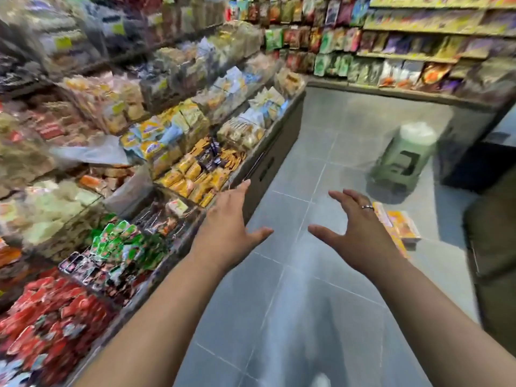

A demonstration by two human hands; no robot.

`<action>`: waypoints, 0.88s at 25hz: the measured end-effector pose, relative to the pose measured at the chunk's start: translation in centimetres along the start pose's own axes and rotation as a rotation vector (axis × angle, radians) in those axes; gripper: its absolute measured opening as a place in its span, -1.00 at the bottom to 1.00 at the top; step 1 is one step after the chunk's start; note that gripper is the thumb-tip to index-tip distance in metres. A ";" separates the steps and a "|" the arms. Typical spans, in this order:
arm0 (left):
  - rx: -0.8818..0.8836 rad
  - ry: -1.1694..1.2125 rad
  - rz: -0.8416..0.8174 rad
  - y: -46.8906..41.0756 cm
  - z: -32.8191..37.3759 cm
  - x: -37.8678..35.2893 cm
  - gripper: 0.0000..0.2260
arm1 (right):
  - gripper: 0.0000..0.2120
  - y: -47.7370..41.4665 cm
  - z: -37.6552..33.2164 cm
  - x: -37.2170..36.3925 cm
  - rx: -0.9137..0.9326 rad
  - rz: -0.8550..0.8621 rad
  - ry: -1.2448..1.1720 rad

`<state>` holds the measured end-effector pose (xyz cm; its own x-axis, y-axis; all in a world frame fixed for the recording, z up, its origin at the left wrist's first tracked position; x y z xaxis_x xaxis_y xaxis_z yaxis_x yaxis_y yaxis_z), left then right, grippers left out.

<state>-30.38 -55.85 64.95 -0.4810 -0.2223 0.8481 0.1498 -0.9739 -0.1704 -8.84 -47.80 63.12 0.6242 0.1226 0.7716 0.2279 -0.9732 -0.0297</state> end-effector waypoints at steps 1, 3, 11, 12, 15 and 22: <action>-0.028 0.017 -0.022 -1.9 0.9 -1.5 -0.13 | -0.27 -1.1 1.9 0.8 -0.039 0.021 -0.003; -0.087 0.049 -0.070 -5.7 3.1 -4.6 -0.13 | -0.27 -3.6 5.8 2.6 -0.110 0.075 -0.006; -0.243 0.069 -0.146 -21.1 12.5 -14.0 -0.17 | -0.27 -15.2 19.1 10.7 -0.282 0.183 0.013; -0.255 0.069 -0.164 -23.1 13.6 -15.5 -0.17 | -0.26 -16.4 20.8 11.5 -0.315 0.187 0.016; -0.289 0.055 -0.227 -27.6 16.3 -19.3 -0.18 | -0.23 -19.0 24.9 12.9 -0.375 0.197 0.001; -0.446 0.031 -0.402 -41.0 20.4 -29.4 -0.19 | -0.22 -26.8 33.6 14.0 -0.585 0.272 -0.013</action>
<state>-4.80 -8.47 57.26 -0.4509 0.1726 0.8757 -0.4229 -0.9053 -0.0393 18.92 -13.51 53.42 0.6119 -0.1442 0.7777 -0.3822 -0.9147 0.1311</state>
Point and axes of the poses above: each hand's wrist, its own y-axis away from the middle knuckle, its own x-axis out of the back of the hand, z = x × y, the point moved 8 cm from there along -y, towards the middle knuckle, and after that the axes turned 9 degrees about -x, right-handed, at the moved point
